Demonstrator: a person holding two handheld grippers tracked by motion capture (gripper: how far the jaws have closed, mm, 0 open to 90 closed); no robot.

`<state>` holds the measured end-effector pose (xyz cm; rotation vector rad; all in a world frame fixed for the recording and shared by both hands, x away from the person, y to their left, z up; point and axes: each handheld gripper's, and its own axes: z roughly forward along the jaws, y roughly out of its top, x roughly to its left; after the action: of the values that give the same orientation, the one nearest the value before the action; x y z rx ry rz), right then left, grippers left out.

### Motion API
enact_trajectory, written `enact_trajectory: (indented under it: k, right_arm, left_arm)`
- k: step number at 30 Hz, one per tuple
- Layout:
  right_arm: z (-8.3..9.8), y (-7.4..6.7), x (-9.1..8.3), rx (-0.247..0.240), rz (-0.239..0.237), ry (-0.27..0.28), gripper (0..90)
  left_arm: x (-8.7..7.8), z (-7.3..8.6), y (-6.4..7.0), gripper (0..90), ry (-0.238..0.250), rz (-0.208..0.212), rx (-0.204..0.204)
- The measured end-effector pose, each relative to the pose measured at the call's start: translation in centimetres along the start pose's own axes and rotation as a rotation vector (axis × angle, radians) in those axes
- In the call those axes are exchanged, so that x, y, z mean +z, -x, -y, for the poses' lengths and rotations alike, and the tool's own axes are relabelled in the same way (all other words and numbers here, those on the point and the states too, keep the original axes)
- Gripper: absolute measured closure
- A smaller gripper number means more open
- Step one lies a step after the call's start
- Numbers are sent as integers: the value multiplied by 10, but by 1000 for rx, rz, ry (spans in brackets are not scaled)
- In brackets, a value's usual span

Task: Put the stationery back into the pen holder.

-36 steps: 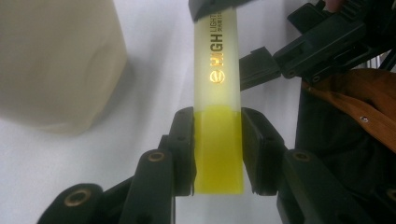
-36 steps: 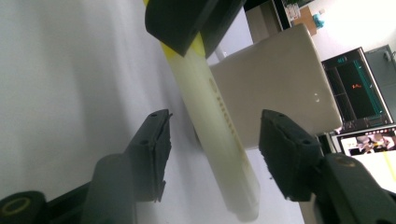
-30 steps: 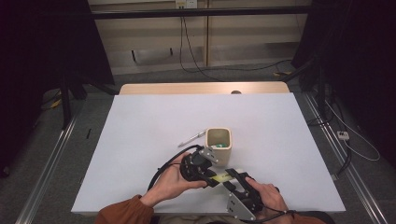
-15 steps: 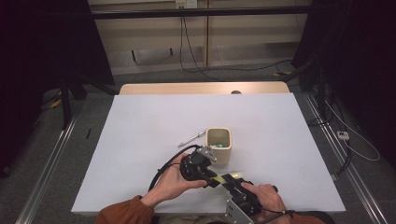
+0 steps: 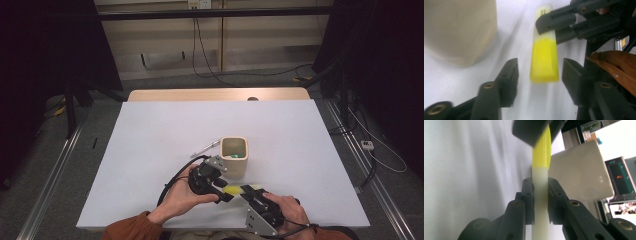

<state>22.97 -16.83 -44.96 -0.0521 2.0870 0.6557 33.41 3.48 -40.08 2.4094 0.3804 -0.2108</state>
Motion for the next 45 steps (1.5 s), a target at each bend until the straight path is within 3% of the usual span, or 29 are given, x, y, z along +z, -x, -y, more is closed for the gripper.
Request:
enact_trajectory:
  k: [5,11,19,23,25,30,36,38,40,45]
  right_arm:
    - [6,6,0,105,-16,7,784]
    - [12,13,-2,204,-33,23,784]
    - [18,21,-2,342,-63,65,784]
    - [21,25,-3,407,-76,88,784]
    - [22,27,-3,438,-79,97,784]
    - [25,31,-5,520,-99,130,784]
    - [28,36,-6,602,-116,158,784]
    - [29,37,-5,642,-132,171,784]
    - [31,38,-5,681,-145,183,784]
    - [34,42,-8,773,-160,220,784]
  left_arm:
    - [-3,6,-1,295,19,-48,4]
    - [-9,16,-5,199,45,-107,13]
    - [-16,35,-10,96,89,-123,7]
    - [-22,42,-11,92,145,-159,-25]
    - [-24,46,-12,92,152,-191,-20]
    - [-34,58,-13,87,176,-255,-53]
    - [-43,83,-16,75,194,-333,-74]
    - [-41,94,-18,68,233,-355,-114]
    - [-42,100,-23,68,262,-352,-147]
    - [-48,107,-25,66,312,-418,-166]
